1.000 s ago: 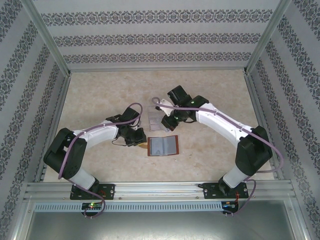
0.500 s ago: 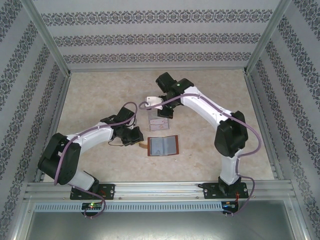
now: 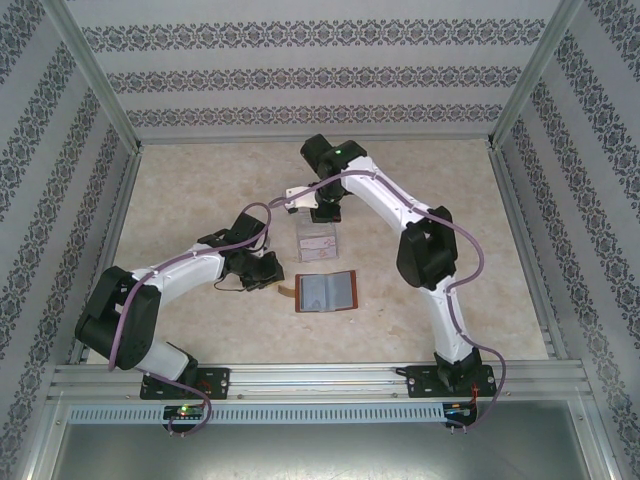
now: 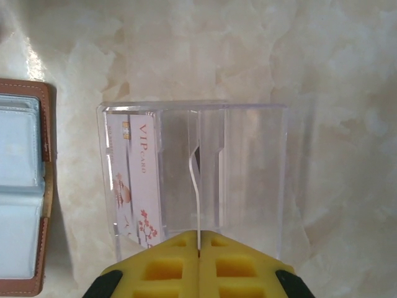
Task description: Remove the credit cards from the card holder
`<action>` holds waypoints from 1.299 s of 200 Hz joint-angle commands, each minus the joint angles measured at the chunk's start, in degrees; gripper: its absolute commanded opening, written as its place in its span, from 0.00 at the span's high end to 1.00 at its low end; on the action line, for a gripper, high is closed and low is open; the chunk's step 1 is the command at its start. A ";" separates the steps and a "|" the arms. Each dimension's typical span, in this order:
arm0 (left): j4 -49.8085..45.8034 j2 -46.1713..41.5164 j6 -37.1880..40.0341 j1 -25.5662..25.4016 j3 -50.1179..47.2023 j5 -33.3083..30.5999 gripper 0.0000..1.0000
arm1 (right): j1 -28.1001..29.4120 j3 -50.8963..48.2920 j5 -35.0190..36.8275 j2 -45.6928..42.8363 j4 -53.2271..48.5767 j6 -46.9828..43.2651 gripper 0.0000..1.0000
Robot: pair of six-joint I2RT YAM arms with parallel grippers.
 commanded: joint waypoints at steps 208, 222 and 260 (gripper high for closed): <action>-0.88 1.13 0.25 2.27 -0.38 1.04 0.87 | -3.37 10.15 -8.16 11.28 -16.48 10.13 0.96; -0.71 1.18 0.25 2.27 -0.37 1.25 0.88 | -3.05 10.33 -8.74 11.67 -16.18 11.15 0.96; -0.70 1.41 0.44 2.27 -0.43 1.51 0.88 | -2.34 10.69 -8.61 12.76 -16.64 11.65 0.88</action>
